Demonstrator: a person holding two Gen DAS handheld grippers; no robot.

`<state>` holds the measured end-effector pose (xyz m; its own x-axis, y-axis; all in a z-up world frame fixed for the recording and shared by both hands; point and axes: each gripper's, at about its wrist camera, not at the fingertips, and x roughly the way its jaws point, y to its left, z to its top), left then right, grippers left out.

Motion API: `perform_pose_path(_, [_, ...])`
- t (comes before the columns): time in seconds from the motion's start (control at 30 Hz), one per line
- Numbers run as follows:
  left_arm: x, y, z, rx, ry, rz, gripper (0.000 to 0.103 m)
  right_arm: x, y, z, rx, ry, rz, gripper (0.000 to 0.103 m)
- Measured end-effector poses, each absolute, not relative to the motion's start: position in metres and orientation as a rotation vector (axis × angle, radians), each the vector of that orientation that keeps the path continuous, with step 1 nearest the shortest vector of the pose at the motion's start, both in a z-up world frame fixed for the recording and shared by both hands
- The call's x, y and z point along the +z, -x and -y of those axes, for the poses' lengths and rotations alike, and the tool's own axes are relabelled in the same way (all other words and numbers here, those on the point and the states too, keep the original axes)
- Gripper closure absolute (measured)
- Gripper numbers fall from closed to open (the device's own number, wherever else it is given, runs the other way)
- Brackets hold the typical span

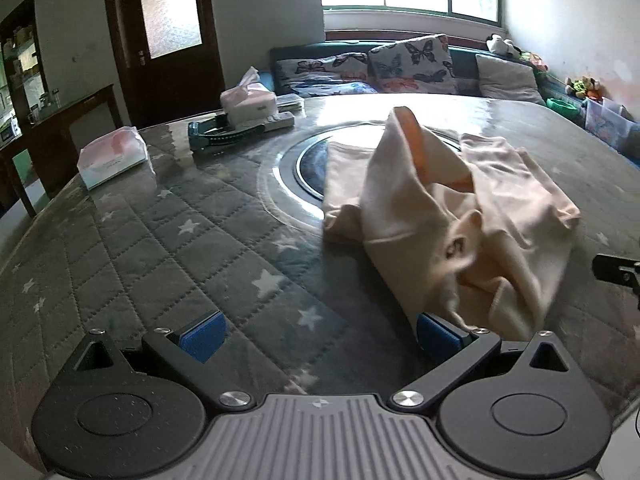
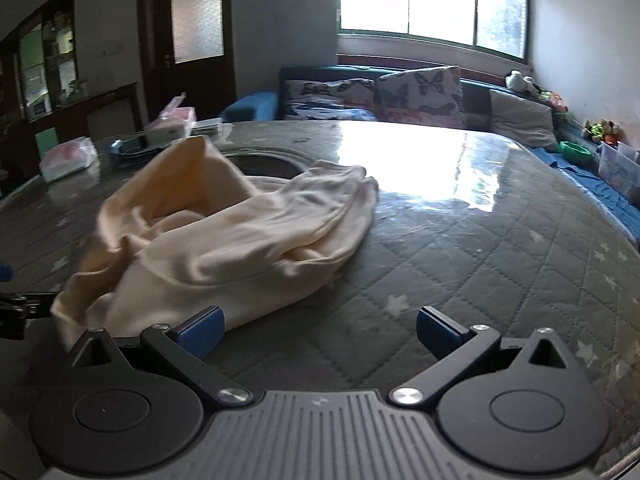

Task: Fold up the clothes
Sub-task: 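Move both grippers toward the crumpled cream sweatshirt on the table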

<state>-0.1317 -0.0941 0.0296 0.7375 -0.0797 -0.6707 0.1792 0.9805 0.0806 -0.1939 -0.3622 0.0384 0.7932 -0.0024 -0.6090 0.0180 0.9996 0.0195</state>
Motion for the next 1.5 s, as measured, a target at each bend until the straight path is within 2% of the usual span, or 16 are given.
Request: perform_pose_path(1.5, [0.029, 0.155, 0.111, -0.194, -0.209, -0.733, 0.0, 0.042, 0.206, 0.323, 0.104, 0.035, -0.655, 0.0])
